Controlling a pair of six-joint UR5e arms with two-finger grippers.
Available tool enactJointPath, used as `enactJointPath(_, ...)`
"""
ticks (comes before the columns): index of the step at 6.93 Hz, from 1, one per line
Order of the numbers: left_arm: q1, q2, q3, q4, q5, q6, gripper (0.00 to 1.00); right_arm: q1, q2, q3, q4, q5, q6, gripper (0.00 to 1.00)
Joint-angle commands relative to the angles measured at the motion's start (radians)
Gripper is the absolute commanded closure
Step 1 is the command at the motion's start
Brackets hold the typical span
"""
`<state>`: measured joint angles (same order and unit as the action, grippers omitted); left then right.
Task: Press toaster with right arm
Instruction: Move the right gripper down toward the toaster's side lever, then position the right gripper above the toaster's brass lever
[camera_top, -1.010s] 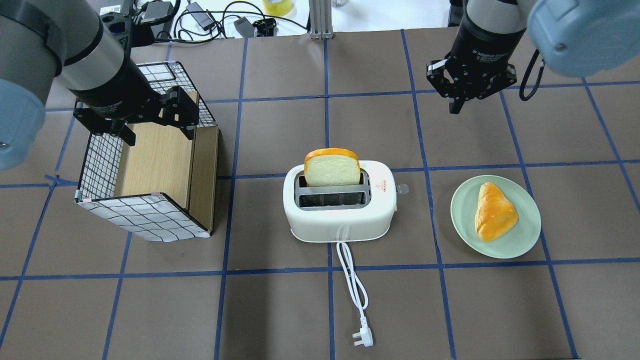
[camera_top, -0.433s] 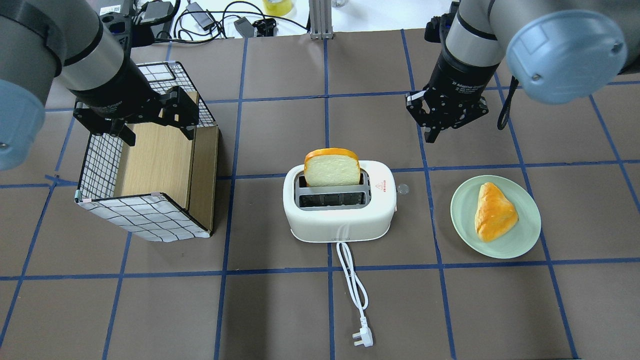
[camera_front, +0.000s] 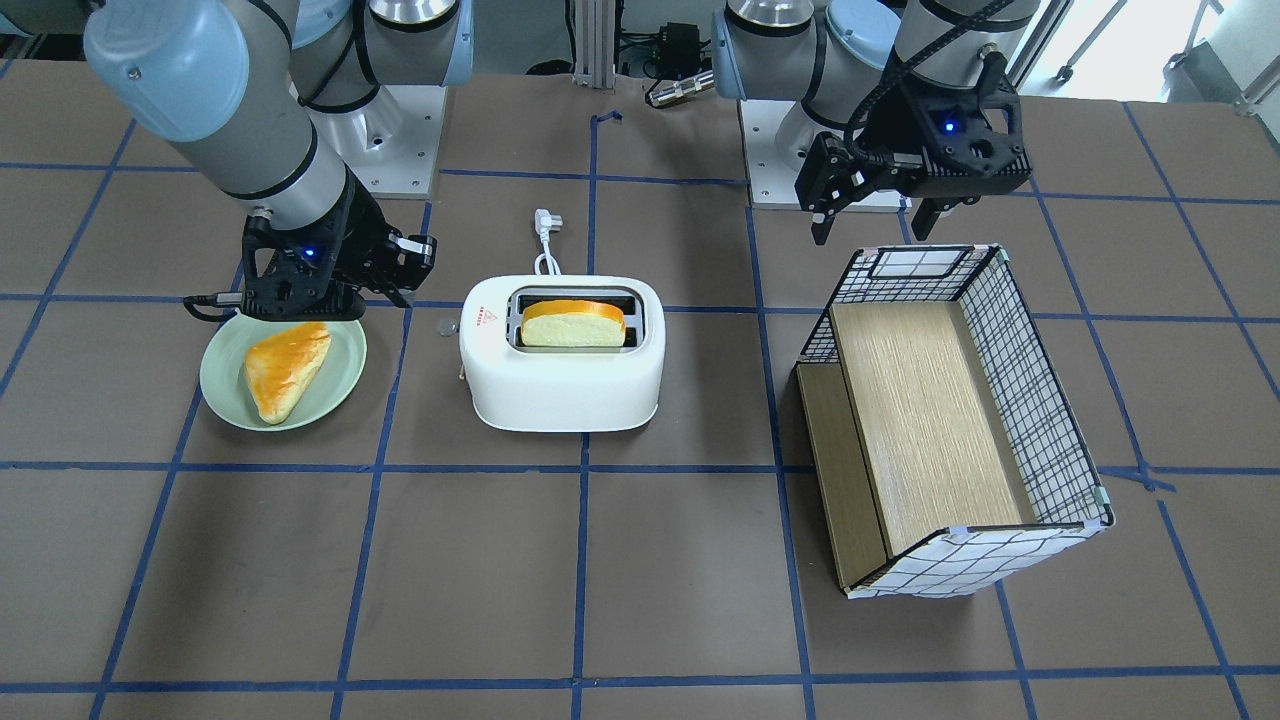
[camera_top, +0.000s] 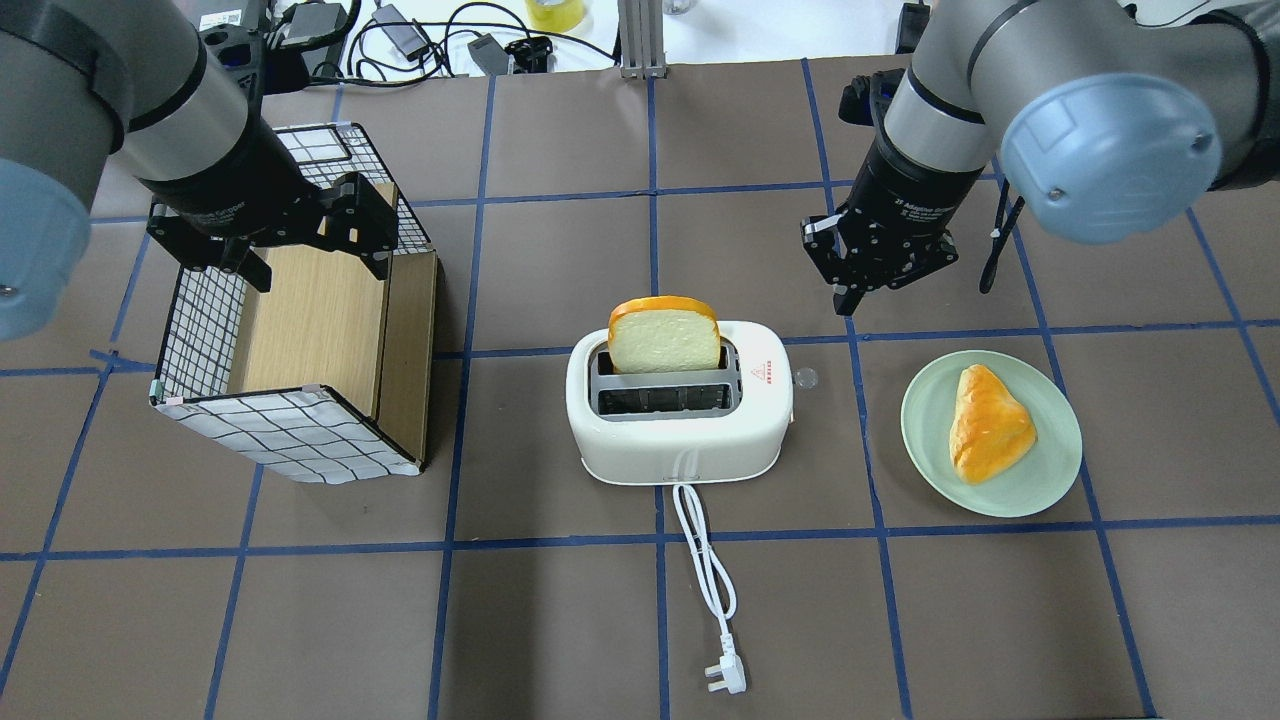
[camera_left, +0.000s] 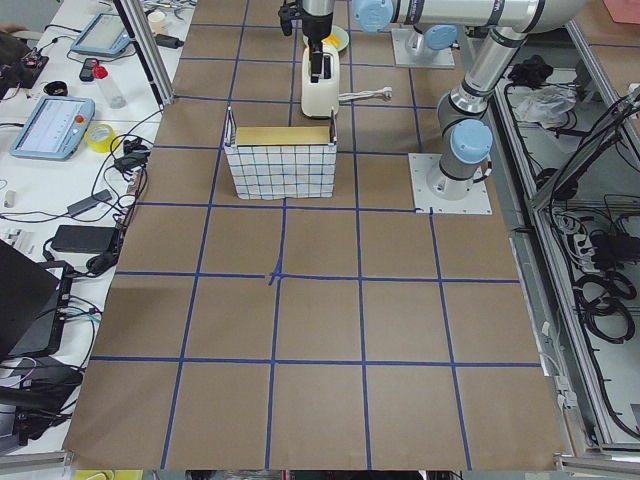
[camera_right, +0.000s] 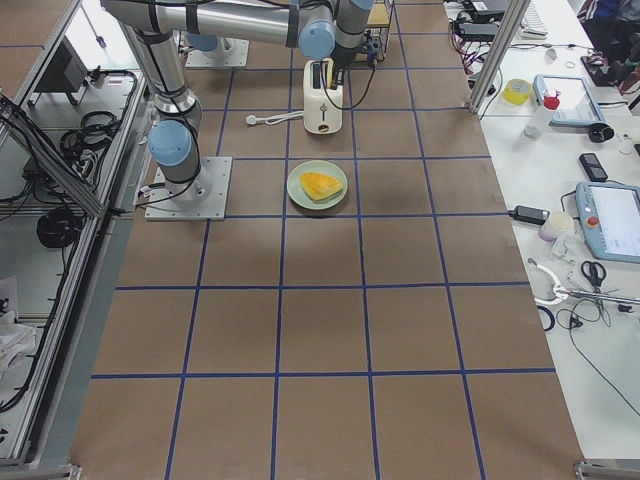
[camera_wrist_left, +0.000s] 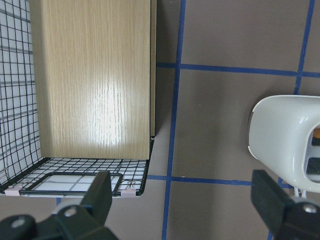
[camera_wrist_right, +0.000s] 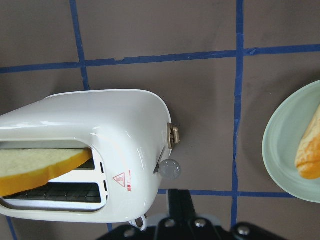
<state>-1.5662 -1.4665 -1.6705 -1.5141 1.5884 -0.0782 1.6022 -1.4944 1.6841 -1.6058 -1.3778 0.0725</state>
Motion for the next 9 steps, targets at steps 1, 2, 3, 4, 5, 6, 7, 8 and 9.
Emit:
enactJointPath(1,0.0,0.0,0.0,0.0,0.001,0.0,0.0,-0.036,0.0,0.054,-0.006,0.09,-0.022,1.0)
enactJointPath(2,0.0,0.0,0.0,0.0,0.001,0.0,0.0,-0.053,0.0,0.075,-0.006,0.135,-0.048,1.0)
enactJointPath(3,0.0,0.0,0.0,0.0,0.001,0.0,0.0,-0.08,0.0,0.101,-0.008,0.182,-0.092,1.0)
enactJointPath(4,0.0,0.0,0.0,0.0,0.001,0.0,0.0,-0.111,-0.001,0.127,-0.009,0.207,-0.167,1.0)
enactJointPath(5,0.0,0.0,0.0,0.0,0.001,0.0,0.0,-0.134,-0.001,0.155,-0.017,0.25,-0.195,1.0)
enactJointPath(6,0.0,0.0,0.0,0.0,0.001,0.0,0.0,-0.136,-0.001,0.183,-0.054,0.279,-0.212,1.0)
enactJointPath(7,0.0,0.0,0.0,0.0,0.001,0.0,0.0,-0.137,-0.001,0.225,-0.104,0.299,-0.217,1.0)
enactJointPath(8,0.0,0.0,0.0,0.0,0.001,0.0,0.0,-0.155,-0.001,0.27,-0.149,0.331,-0.232,1.0)
enactJointPath(9,0.0,0.0,0.0,0.0,0.001,0.0,0.0,-0.175,-0.003,0.299,-0.166,0.342,-0.238,1.0)
